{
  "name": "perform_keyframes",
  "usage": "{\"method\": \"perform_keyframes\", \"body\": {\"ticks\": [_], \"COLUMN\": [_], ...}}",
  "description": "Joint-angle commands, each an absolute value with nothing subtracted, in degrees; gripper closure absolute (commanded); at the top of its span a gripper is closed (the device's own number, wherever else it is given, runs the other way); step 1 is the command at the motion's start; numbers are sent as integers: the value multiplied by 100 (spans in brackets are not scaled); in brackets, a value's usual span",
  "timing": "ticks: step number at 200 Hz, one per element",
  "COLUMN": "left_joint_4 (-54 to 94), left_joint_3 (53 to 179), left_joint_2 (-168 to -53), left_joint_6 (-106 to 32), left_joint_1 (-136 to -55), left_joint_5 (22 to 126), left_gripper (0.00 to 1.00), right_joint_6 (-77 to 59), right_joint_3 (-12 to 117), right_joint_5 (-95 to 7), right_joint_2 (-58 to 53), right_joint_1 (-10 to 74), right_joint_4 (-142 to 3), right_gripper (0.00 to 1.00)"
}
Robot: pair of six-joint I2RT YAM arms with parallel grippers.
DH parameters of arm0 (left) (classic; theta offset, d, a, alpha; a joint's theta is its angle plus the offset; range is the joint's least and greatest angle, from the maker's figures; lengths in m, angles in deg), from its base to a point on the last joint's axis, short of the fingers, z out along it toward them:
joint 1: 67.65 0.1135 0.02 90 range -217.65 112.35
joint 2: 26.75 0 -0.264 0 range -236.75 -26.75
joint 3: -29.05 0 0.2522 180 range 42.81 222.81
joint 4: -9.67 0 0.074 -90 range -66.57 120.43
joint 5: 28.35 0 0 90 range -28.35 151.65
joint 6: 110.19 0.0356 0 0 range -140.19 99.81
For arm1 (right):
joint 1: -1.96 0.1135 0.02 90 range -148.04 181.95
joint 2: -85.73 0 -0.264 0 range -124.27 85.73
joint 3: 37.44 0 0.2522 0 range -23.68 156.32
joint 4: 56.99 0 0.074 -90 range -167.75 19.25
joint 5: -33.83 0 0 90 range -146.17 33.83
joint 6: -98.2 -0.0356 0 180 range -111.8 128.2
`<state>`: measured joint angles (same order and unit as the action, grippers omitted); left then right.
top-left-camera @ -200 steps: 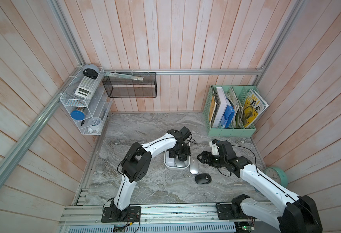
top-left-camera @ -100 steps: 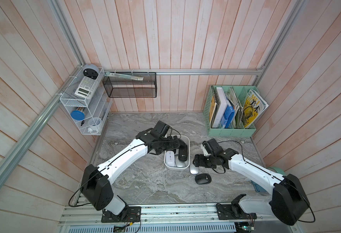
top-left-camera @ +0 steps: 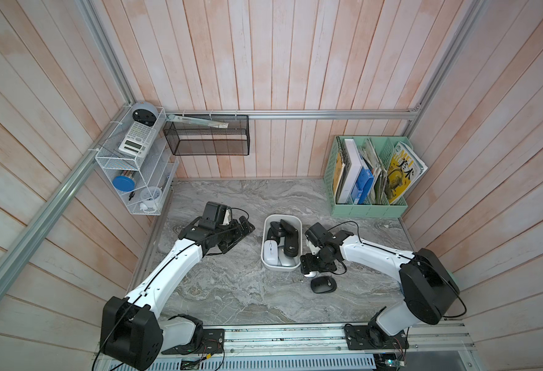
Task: Put the mouse in the storage box
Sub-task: Pick up the mouse from the center of the board.
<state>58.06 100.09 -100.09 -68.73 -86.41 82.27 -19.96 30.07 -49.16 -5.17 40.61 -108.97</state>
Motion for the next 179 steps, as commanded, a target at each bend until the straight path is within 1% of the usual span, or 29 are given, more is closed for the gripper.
{"method": "perform_keyframes", "body": {"ticks": [1,74,101,127,158,179], "left_joint_4": [5466,5467,5453,5430,5502,5532], "left_joint_3": [9940,9968,9957,9973,10047,10071], "left_joint_2": [-10114,-10198,-10178,-10211,-10218,-10224], "left_joint_6": [-6976,-6959,-6967,-6985,-6951,-6932], "left_joint_1": [-8618,-8628,-8624,-8633,-8623,-8626], "left_joint_5": [8449,8459,8459,8485,8501,8485], "left_gripper": [0,0,0,0,0,0], "right_joint_6": [-1938,-2110,-2202,-2181,-2310,-2425], "right_joint_3": [3149,3270,3279,3375,3295,3069], "right_joint_5": [-5161,-5768,-6162,-6341,-6194,-6034], "right_joint_2": [-719,-1069,-987,-953,-992,-851], "right_joint_1": [4113,4289,4282,4258,4005,3599], "right_joint_4": [-10988,-11003,-11073,-11138,-11213,-11201], "right_gripper": [15,19,24,35,43,44]}}
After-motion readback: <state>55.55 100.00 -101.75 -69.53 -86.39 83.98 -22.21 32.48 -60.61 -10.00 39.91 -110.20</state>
